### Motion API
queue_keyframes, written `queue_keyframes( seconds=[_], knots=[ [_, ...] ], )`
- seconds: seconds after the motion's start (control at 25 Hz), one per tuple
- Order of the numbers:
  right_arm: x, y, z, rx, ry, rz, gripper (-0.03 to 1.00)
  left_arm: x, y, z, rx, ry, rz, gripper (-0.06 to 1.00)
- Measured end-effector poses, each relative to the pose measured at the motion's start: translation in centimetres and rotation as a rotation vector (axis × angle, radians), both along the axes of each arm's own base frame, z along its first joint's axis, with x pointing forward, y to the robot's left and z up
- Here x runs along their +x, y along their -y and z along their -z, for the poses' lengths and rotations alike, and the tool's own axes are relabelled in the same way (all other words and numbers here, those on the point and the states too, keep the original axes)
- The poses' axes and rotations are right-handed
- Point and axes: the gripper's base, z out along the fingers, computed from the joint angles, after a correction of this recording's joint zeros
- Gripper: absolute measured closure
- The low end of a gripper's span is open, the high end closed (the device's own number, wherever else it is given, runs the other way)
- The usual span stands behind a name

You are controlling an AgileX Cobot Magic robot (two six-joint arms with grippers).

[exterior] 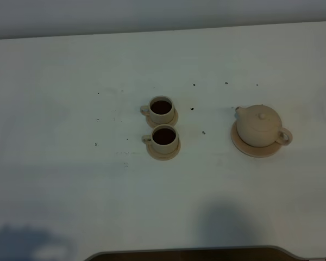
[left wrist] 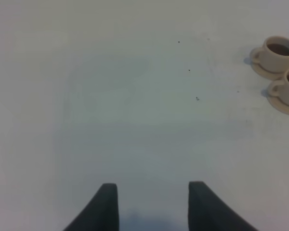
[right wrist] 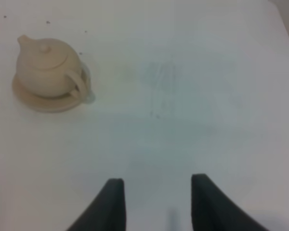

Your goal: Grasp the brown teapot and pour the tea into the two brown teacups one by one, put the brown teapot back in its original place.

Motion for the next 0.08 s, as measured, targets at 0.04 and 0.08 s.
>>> queue_keyframes(
  seconds=[0.04,0.08],
  knots=[
    [0.0,0.0,0.0,0.0,0.0,0.0,0.65,0.0,0.0,0.0,0.0,0.0,0.0,0.58],
    [0.0,0.0,0.0,0.0,0.0,0.0,0.65,0.01,0.0,0.0,0.0,-0.001,0.0,0.58]
  ],
)
